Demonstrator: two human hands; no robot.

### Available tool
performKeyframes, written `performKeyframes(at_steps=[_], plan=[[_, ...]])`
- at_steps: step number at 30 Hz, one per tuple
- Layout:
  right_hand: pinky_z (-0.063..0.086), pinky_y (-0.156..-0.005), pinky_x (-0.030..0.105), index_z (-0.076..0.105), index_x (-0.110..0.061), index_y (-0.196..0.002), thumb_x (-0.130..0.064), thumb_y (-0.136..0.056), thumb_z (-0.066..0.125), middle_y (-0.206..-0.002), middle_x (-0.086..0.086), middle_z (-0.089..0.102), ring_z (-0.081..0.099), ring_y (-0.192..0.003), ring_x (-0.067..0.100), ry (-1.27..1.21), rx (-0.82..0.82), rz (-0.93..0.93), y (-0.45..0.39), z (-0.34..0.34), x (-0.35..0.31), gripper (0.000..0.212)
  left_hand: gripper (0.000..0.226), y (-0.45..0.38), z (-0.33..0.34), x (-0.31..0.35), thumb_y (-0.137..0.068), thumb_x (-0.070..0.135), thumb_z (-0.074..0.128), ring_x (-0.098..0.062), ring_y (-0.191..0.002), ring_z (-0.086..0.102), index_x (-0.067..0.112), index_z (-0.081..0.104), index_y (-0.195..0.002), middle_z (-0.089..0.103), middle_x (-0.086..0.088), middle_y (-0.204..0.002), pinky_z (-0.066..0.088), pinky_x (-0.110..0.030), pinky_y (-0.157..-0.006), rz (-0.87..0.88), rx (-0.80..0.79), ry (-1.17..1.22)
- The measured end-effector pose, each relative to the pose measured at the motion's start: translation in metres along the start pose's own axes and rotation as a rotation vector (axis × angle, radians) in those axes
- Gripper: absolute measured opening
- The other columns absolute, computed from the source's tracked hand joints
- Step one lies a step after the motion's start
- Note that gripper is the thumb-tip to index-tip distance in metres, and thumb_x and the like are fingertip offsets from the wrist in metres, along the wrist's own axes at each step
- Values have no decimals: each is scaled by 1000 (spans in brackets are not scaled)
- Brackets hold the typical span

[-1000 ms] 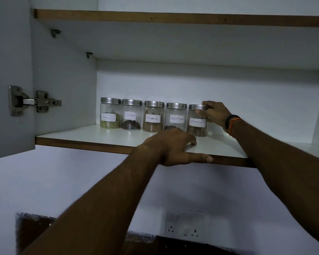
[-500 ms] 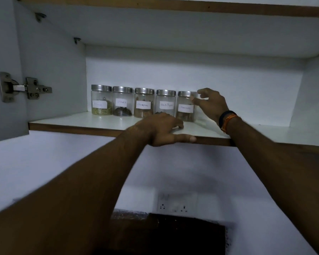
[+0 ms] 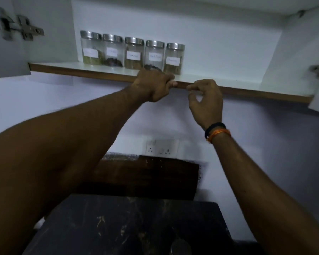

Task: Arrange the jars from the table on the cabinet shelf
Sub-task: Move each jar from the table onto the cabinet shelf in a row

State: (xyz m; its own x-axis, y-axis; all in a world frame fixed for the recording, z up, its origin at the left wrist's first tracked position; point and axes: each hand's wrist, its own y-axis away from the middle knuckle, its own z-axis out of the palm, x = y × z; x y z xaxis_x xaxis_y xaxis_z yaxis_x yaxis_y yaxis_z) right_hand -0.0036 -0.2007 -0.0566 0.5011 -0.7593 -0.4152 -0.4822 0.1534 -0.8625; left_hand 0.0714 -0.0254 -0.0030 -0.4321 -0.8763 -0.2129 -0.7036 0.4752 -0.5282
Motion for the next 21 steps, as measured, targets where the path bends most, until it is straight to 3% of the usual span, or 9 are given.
performKeyframes(at_steps=[3, 7, 10, 14, 18, 21], plan=[[53, -91, 43, 74, -13, -94, -4, -84, 62, -109, 6, 62, 57, -109, 25, 27, -3, 97, 43, 0, 6, 18, 43, 14, 7, 20, -102, 43, 34, -34, -129, 50, 25, 49, -138, 57, -9, -140, 29, -54, -109, -74, 75, 58], [53, -92, 41, 76, -17, -93, -6, -85, 61, -105, 2, 65, 59, -106, 22, 46, -155, 229, 106, -1, 23, 20, 84, 41, 18, 45, -86, 38, 62, -41, -147, 23, 15, 23, -156, 28, -16, -160, 12, -60, -120, -105, 86, 26], [54, -92, 38, 76, -16, -93, -7, -85, 62, -107, 3, 68, 62, -103, 22, 65, -273, 347, 155, -4, 39, 18, 85, 76, 41, 68, -87, 35, 63, -42, -152, 9, 16, 21, -159, 11, -17, -166, 8, -60, -120, 21, 133, 241], [50, -84, 27, 77, -13, -88, -8, -87, 62, -103, 7, 70, 65, -96, 23, 231, -473, 391, 220, -7, 59, 15, 78, 157, 102, 106, -92, 25, 63, -31, -152, 14, 20, 23, -159, 10, -9, -168, 18, -50, -119, 206, -189, 476], [48, -88, 32, 74, -11, -103, -9, -88, 60, -112, 13, 66, 61, -105, 30, 363, -808, 431, 284, -7, 75, 21, 74, 236, 165, 149, -93, 23, 63, -32, -150, 20, 17, 27, -157, 18, -10, -165, 22, -46, -122, 116, -534, 576], [51, -93, 36, 69, -14, -111, -20, -91, 60, -116, 11, 65, 61, -109, 31, 482, -1011, 466, 323, -7, 83, 23, 67, 284, 197, 171, -92, 21, 64, -32, -141, 34, 15, 34, -152, 33, -11, -156, 30, -46, -118, 72, -689, 697]])
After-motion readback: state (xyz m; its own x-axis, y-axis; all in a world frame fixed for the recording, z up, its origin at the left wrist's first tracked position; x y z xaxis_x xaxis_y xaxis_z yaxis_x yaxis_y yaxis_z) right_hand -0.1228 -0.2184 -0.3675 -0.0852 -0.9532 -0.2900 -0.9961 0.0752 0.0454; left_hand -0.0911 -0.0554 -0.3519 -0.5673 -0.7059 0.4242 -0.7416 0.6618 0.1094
